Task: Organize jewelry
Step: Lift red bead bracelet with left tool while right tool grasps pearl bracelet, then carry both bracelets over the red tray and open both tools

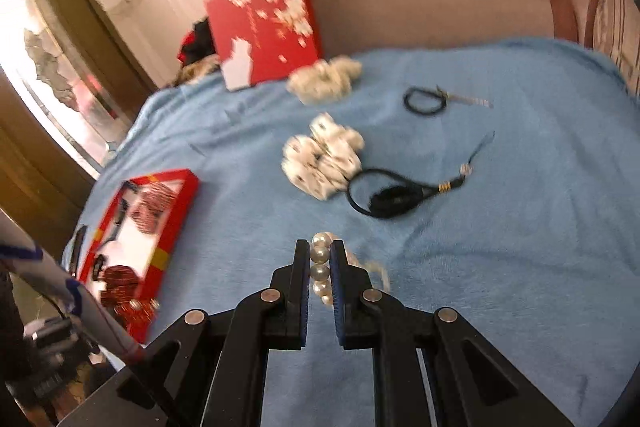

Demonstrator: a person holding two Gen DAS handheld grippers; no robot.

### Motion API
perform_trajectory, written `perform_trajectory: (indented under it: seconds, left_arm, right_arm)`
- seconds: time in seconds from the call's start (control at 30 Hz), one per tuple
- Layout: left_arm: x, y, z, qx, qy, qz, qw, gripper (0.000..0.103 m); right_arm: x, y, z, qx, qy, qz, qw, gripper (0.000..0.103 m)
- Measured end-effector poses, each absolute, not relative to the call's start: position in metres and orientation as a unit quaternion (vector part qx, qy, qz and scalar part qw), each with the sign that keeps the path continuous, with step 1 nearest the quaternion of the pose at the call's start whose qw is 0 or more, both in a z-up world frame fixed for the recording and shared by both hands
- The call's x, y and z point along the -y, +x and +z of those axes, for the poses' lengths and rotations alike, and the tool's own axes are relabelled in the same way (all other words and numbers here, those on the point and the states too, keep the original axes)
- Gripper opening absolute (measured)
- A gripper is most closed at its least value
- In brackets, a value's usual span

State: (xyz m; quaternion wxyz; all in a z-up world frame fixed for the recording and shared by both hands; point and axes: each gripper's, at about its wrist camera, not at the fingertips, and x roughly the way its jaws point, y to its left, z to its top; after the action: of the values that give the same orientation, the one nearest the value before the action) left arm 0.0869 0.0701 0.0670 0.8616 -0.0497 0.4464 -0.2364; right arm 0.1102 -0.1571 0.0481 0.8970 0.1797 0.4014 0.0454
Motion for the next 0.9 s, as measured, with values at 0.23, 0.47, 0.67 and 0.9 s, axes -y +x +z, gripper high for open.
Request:
perform_trajectory:
  seconds: [0.23, 0.47, 0.67, 0.9]
  left_arm:
    - [-0.130, 0.089, 0.100, -0.424, -0.081, -0.192, 0.881, 0.007]
    - [-0.172, 0.083, 0.107, -0.414, -0.095, -0.154, 0.892, 0.007]
    - [-0.185, 0.086, 0.102, -0.416, -0.107, -0.153, 0.890, 0.007]
    - [-0.214, 0.120, 0.087, -0.441, -0.143, -0.145, 0.874, 0.007]
  right_arm:
    - [0.141, 0.094, 0.091, -0.369, 0.201, 0.092, 0.903, 0.011]
    - [0.109, 0.090, 0.101, -0.384, 0.192, 0.129, 0.894, 0.010]
    - [0.104, 0.092, 0.096, -0.399, 0.165, 0.110, 0.895, 0.010]
    - [0.084, 0.108, 0.102, -0.405, 0.154, 0.121, 0.893, 0.011]
